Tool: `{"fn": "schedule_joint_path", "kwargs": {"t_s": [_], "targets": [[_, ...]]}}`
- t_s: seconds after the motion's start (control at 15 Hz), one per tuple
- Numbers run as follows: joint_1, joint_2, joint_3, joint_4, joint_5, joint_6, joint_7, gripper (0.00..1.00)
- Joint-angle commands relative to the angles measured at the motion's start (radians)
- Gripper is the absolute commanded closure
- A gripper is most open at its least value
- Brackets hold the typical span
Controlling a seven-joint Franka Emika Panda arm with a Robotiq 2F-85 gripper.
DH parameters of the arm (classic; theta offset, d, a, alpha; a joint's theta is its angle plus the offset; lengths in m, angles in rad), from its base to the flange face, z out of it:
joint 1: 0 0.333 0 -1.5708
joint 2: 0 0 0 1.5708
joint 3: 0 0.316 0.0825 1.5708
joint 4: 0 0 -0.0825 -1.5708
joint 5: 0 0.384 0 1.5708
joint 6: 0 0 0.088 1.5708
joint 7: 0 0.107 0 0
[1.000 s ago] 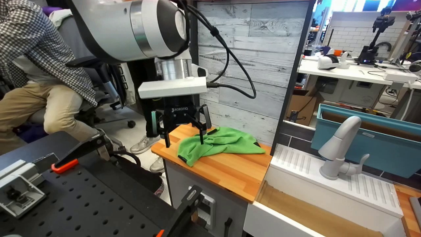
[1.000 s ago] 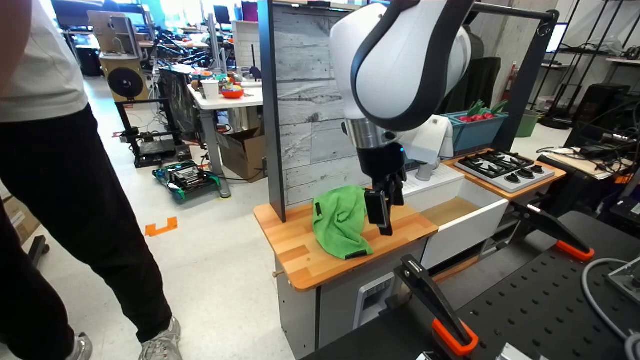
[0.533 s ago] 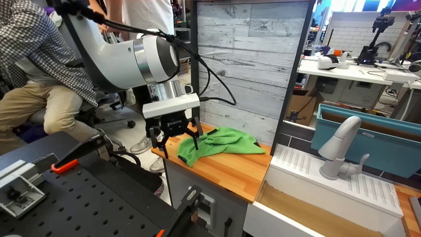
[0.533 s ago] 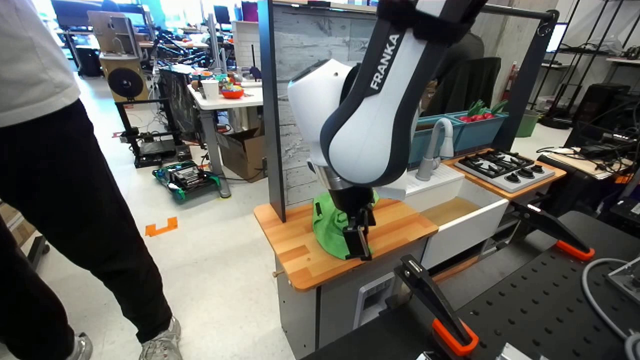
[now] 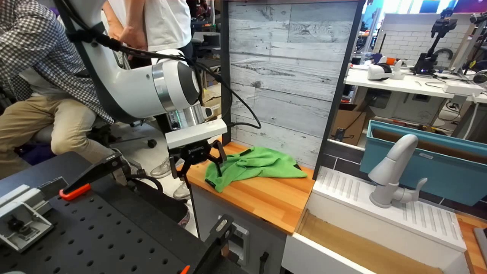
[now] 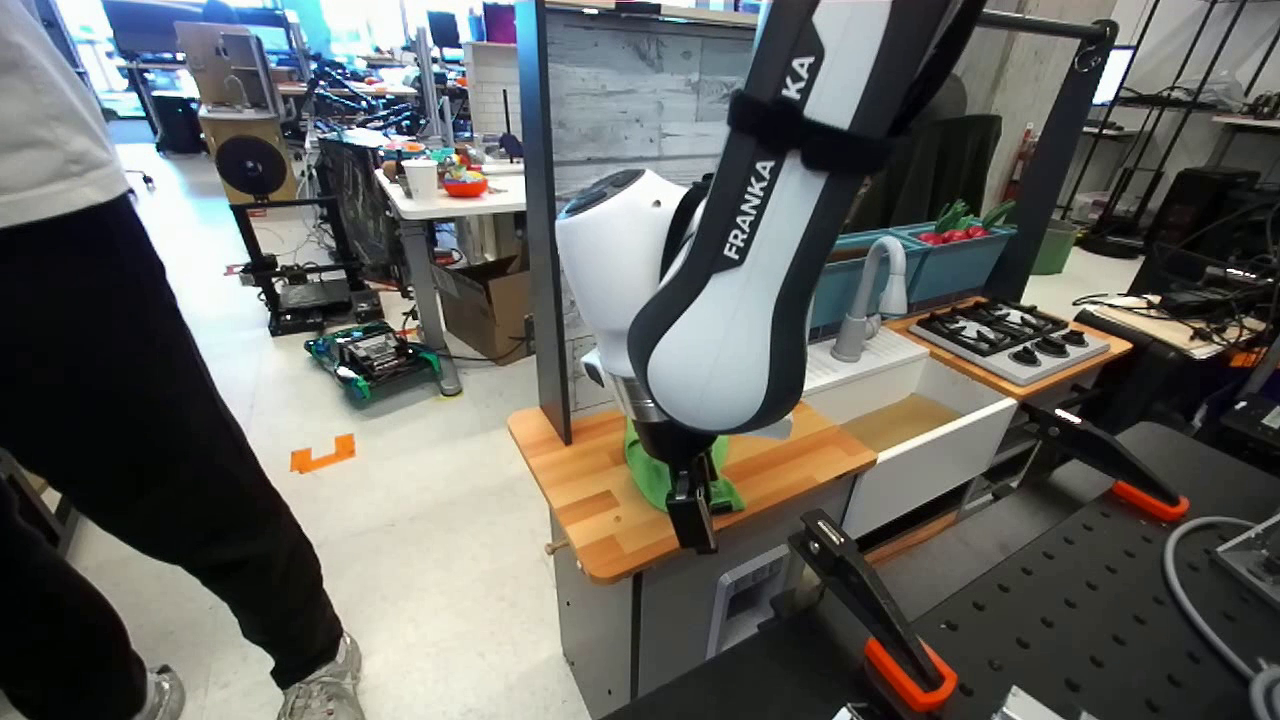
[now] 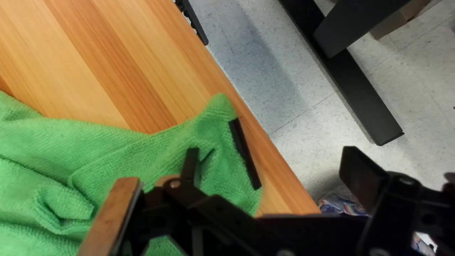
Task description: Fold the towel in half and then slide it to the right
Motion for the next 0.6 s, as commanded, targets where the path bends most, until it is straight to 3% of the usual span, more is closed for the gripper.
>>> {"fn": "schedule_joint_path", "kwargs": {"t_s": [0.0, 0.13, 0.53], "targets": [[-0.026, 0.027, 0.020, 0.014, -0.021, 0.050, -0.065, 0.28], [-0.032, 0.030, 0.025, 0.010, -0.019, 0.062, -0.091, 0.33], [-0.057, 0.031, 0.039, 0.012, -0.010, 0.069, -0.148, 0.77]]}}
